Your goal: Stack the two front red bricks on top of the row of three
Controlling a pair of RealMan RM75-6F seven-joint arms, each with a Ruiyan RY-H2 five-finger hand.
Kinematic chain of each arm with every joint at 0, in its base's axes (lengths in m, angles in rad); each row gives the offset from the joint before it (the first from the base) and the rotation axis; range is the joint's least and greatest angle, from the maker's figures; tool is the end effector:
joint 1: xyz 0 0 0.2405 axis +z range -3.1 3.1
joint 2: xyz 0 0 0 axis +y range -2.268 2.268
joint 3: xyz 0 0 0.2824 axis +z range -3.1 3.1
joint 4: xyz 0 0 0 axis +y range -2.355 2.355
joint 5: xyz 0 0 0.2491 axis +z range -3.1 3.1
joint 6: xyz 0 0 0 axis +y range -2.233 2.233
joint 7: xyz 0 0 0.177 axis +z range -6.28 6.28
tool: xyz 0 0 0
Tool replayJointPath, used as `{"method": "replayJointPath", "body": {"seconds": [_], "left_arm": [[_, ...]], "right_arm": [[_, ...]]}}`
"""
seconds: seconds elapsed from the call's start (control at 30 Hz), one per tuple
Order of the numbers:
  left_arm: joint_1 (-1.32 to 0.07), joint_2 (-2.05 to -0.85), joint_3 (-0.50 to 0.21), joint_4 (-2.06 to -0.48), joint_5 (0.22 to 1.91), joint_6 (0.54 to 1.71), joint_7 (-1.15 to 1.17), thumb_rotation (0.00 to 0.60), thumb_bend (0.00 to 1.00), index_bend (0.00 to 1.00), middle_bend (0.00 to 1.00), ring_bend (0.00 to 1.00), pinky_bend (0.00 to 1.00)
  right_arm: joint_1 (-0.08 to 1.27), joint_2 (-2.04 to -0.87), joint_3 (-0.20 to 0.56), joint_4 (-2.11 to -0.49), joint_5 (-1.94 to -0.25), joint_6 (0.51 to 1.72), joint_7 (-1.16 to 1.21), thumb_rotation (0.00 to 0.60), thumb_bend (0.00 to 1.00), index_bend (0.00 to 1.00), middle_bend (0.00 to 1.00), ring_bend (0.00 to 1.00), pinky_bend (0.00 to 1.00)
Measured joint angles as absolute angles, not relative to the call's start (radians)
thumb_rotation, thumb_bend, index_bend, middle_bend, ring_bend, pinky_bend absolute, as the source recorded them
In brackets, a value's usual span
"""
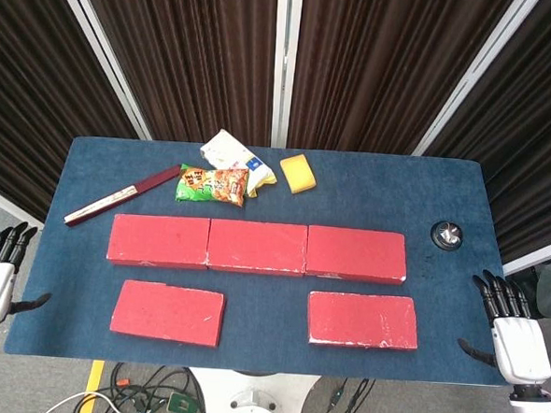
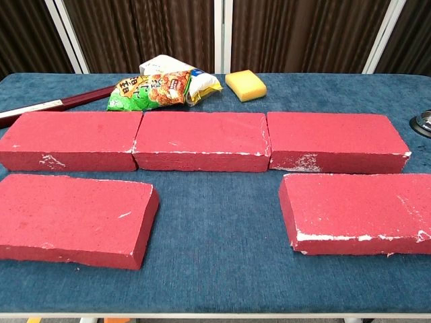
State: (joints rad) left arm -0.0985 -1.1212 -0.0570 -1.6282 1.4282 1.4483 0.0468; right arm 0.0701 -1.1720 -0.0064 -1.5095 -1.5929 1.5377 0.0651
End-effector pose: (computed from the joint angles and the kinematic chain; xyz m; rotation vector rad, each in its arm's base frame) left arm -0.3560 0.2252 0.1319 -1.3580 -0.9276 -0.8448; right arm -0.3572 -0.2007 0.1189 1.4511 -0.8925 0.9514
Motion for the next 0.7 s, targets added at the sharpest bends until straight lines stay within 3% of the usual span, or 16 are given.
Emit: {"method": "replayJointPath", "body": {"seconds": [0.43,0.7], "left_arm": [[-0.109,-1.100,-0.051,-1.652,1.427,1.421,0.041,0.600,0.00,0.01,0.00,0.00,0.00],[-0.113,-1.105,-0.037,-1.654,1.436,1.404,0.050,0.600,0.00,0.01,0.00,0.00,0.00]], "right_arm": [[0.093,-1.137,-0.035,-1.559,-1.609,1.448,0.057,0.600,0.00,0.00,0.00,0.00,0.00],[0.155,-1.115,-0.061,-1.634,-1.629,1.307,-0.001,0.600,0.00,0.00,0.00,0.00,0.00]]}}
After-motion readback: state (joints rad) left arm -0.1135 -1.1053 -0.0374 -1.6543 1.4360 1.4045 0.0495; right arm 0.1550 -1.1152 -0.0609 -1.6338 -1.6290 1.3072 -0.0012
